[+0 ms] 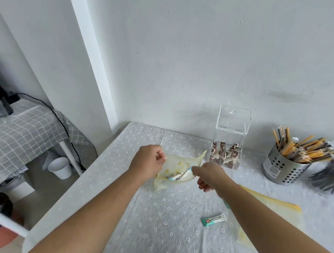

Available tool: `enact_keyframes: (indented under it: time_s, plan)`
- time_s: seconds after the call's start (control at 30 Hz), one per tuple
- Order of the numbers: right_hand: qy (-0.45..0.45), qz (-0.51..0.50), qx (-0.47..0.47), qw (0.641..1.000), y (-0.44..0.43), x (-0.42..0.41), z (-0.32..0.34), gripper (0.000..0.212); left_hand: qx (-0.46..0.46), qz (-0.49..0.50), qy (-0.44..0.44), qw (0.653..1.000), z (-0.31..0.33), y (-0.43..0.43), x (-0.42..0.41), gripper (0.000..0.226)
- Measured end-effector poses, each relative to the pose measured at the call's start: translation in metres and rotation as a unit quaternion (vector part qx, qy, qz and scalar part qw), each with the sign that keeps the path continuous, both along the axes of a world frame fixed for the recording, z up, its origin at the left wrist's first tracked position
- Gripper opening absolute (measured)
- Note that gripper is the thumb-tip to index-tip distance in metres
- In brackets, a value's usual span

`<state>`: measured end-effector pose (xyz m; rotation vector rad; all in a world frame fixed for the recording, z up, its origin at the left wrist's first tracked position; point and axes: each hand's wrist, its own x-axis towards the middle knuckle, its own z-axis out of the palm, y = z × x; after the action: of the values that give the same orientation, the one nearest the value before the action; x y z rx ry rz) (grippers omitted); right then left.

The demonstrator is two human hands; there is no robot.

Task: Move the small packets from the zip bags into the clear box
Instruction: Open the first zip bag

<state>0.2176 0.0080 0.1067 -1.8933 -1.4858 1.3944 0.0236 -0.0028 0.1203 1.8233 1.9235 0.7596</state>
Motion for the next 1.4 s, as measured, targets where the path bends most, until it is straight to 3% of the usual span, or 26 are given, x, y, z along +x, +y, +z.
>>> enact_keyframes:
  time_s: [0.13, 0.3, 0.43, 0.7, 0.8, 1.0, 1.1, 1.23, 1.4]
  plan:
    - [0.06, -0.054, 0.066, 0.995, 0.009, -0.001, 0.0, 0.012, -0.011, -0.02, 0.013, 1.0, -0.003, -0.005, 0.006, 0.019]
    - [0.119, -0.014, 0.068, 0.991, 0.007, -0.003, -0.003, 0.022, -0.062, -0.035, 0.037, 0.997, -0.006, -0.005, 0.006, 0.011]
    - [0.09, 0.005, 0.093, 0.992, 0.004, 0.0, -0.003, 0.026, -0.048, -0.023, 0.032, 0.998, -0.007, 0.0, 0.011, 0.008]
    - [-0.068, 0.029, 0.126, 0.989, 0.001, 0.018, 0.003, 0.029, 0.007, 0.083, 0.07, 0.994, 0.007, 0.02, -0.008, 0.015]
    - [-0.063, 0.027, 0.133, 0.989, 0.0, 0.018, 0.002, 0.028, 0.004, 0.045, 0.092, 0.995, 0.013, 0.018, -0.006, 0.008]
    - [-0.06, 0.024, 0.137, 0.988, 0.001, 0.013, -0.008, 0.029, -0.058, -0.083, 0.139, 0.985, 0.004, -0.008, 0.006, 0.017]
    - [-0.059, 0.016, 0.133, 0.989, 0.001, 0.014, -0.01, 0.028, -0.096, -0.084, 0.165, 0.978, 0.001, -0.015, 0.01, 0.014]
    - [-0.061, 0.01, 0.14, 0.988, 0.001, 0.013, -0.008, 0.027, -0.161, -0.051, 0.198, 0.966, 0.004, -0.014, 0.008, 0.03]
    - [-0.068, -0.008, 0.165, 0.984, 0.002, 0.011, -0.003, 0.03, -0.141, -0.03, 0.115, 0.983, 0.009, 0.003, -0.002, 0.056]
